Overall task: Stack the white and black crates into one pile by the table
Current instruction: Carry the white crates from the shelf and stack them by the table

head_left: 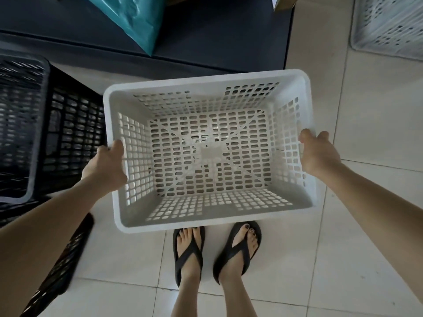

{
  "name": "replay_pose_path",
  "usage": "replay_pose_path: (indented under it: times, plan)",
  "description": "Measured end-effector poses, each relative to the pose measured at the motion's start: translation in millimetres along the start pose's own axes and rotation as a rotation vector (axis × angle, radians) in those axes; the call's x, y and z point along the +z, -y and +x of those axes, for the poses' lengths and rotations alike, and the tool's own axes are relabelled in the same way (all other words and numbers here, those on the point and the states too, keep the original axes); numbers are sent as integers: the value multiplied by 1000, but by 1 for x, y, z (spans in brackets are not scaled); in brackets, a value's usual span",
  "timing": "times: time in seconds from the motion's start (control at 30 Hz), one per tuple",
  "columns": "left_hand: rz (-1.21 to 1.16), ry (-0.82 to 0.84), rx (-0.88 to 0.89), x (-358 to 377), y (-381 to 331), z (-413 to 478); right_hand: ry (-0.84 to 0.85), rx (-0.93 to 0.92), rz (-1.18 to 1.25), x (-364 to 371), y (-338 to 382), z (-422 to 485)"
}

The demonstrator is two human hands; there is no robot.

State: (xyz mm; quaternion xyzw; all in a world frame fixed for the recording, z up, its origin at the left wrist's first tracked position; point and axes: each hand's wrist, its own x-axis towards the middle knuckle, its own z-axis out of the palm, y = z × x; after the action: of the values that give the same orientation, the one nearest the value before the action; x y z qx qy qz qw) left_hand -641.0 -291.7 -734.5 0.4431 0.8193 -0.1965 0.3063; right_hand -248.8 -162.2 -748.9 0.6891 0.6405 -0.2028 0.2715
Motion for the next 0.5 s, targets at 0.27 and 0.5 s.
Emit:
replay_pose_path:
  times: [0.27, 0.5]
  plan:
    - [-55, 27, 96, -28, -10, -42, 13, 74, 56, -10, -46, -46]
    - [-16, 35, 196, -74, -50, -109, 31, 163, 145, -48, -115, -106]
